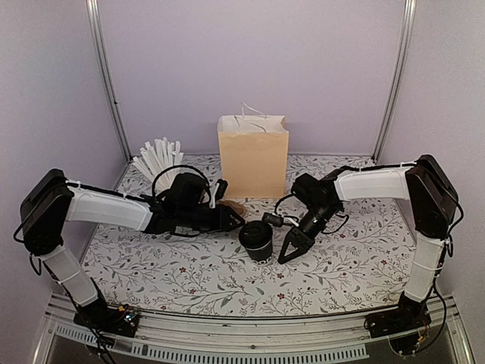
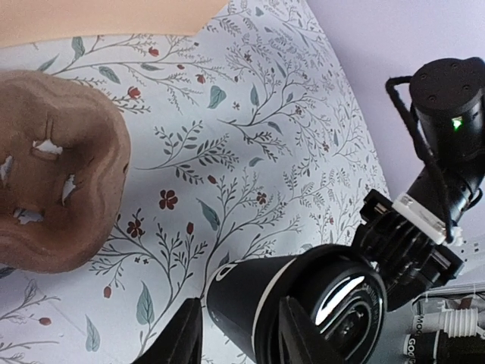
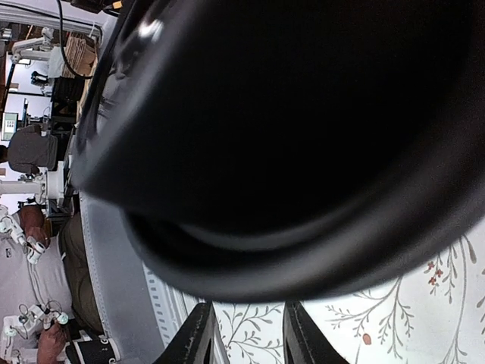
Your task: Pack the takeout coffee
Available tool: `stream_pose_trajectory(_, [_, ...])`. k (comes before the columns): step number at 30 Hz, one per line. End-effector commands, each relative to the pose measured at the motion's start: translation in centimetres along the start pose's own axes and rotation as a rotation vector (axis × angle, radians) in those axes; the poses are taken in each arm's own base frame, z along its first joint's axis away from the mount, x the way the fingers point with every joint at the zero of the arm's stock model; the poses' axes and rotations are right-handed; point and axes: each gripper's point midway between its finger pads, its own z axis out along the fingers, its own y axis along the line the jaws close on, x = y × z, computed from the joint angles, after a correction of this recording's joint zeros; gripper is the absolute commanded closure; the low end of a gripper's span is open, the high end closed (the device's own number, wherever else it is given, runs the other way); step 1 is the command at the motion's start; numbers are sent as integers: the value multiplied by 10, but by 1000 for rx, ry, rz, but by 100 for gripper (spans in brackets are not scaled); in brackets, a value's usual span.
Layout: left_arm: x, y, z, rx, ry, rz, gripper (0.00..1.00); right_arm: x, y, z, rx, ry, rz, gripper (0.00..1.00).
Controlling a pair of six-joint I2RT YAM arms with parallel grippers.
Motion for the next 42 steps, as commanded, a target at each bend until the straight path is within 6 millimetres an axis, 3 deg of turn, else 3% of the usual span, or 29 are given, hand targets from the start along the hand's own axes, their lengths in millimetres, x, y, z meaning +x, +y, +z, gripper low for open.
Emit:
stream_pose_trajectory(1, [-17, -31, -12, 59, -33, 90, 62, 0, 6, -12, 50, -4, -40, 67])
stream_pose_trajectory(9, [-19, -40, -5, 87, -20, 105, 61, -1, -1, -22, 78, -27, -37, 65])
stream_pose_trajectory(16, [-15, -34, -17, 16, -7, 26, 55, 3, -4, -31, 87, -32, -24, 65])
stream_pose_trajectory(20, [1, -28, -32, 5, 3, -114, 46, -10, -9, -58, 114, -125, -29, 61])
stream_pose_trajectory(25, [21, -39, -35, 105, 28, -200, 48, -30, -5, -83, 61, -245, -28, 46])
stream_pose_trajectory(30, [28, -45, -26, 150, 33, -206, 56, -38, -8, -77, -8, -249, 16, 42])
stream_pose_trajectory(42, [35, -44, -10, 143, 61, -212, 60, -42, -24, -63, -69, -227, 86, 46])
